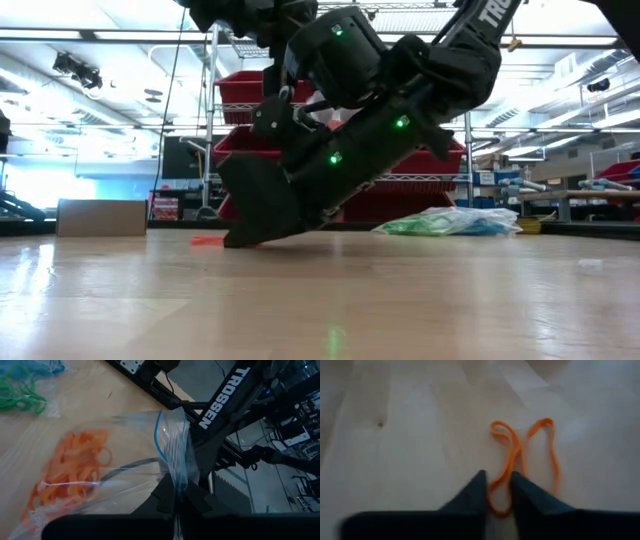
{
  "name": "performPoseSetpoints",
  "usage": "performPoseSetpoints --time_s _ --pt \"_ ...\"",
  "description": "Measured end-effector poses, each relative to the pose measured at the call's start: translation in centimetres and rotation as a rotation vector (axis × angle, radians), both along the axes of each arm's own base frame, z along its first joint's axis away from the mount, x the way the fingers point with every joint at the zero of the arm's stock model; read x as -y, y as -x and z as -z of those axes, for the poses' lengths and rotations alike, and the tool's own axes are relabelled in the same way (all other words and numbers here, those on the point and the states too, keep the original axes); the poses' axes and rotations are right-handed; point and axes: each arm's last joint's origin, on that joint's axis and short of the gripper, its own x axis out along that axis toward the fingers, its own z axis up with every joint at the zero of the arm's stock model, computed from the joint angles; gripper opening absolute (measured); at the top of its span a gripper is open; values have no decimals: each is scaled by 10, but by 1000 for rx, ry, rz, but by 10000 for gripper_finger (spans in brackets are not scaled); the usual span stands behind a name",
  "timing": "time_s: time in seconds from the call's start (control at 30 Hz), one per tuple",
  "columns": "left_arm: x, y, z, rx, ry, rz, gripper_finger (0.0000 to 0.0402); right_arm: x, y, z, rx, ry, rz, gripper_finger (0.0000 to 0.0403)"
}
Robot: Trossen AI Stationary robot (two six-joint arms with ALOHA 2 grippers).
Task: Sort rubber bands
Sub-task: Put the orange rubber band into the transparent zip bag
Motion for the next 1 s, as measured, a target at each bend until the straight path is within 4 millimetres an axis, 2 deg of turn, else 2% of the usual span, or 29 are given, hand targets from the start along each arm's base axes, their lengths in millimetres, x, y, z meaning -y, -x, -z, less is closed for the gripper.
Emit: performPoseSetpoints --time_s 0.07,0.23,0.4,0.47,0.57,0.73,0.87,1.0 --pt "0 0 0 -1 8 -4 17 0 1 0 -19 19 -20 15" --pt "0 1 1 -17 24 -5 17 -11 5 -5 -38 28 -54 3" --pt "1 1 2 -27 27 -3 17 -39 20 -29 -82 98 -131 1" --pt "1 1 2 -26 27 -3 17 -52 28 -43 -99 119 -168 1" --pt "1 1 2 -25 27 -3 17 -67 39 -74 -62 156 -178 1" --pt "0 1 1 -23 26 -3 17 -80 56 -113 -5 224 -139 0" --pt "0 1 1 -22 26 -4 17 -86 69 -145 61 287 -106 0" --pt "0 1 1 -22 26 -4 17 -83 81 -168 76 359 -60 0"
